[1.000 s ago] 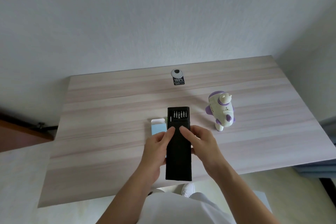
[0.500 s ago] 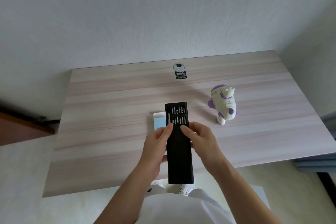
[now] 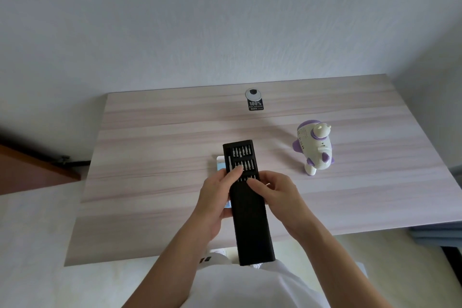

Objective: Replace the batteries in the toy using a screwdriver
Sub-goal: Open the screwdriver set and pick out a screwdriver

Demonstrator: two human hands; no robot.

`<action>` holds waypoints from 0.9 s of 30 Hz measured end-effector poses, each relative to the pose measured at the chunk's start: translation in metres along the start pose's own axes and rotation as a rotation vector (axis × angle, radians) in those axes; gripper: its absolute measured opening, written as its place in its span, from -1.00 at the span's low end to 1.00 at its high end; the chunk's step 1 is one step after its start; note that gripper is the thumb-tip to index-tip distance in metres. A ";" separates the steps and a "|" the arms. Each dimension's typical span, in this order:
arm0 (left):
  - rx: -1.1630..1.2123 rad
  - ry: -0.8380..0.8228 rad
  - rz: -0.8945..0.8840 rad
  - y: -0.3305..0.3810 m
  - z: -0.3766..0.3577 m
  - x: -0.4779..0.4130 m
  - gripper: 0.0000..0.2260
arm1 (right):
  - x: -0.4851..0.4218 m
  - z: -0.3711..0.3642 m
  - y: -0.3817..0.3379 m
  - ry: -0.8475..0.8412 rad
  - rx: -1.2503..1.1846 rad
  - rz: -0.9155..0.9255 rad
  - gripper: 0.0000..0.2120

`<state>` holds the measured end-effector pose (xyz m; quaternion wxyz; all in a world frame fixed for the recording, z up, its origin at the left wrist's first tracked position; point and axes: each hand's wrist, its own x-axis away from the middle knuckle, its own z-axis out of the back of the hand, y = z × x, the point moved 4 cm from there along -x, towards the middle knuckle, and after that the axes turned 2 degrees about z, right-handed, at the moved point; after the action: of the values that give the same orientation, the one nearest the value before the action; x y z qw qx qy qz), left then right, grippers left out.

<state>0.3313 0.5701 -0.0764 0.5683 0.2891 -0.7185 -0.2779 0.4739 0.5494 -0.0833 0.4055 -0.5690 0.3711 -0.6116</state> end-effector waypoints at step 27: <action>0.238 0.416 -0.112 0.011 0.003 -0.045 -0.86 | -0.013 0.023 0.016 -0.250 0.034 -0.168 -0.82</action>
<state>0.3356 0.6104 -0.0986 0.6496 0.4447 -0.5964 -0.1568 0.4983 0.5556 -0.1015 0.4055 -0.6627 0.2585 -0.5741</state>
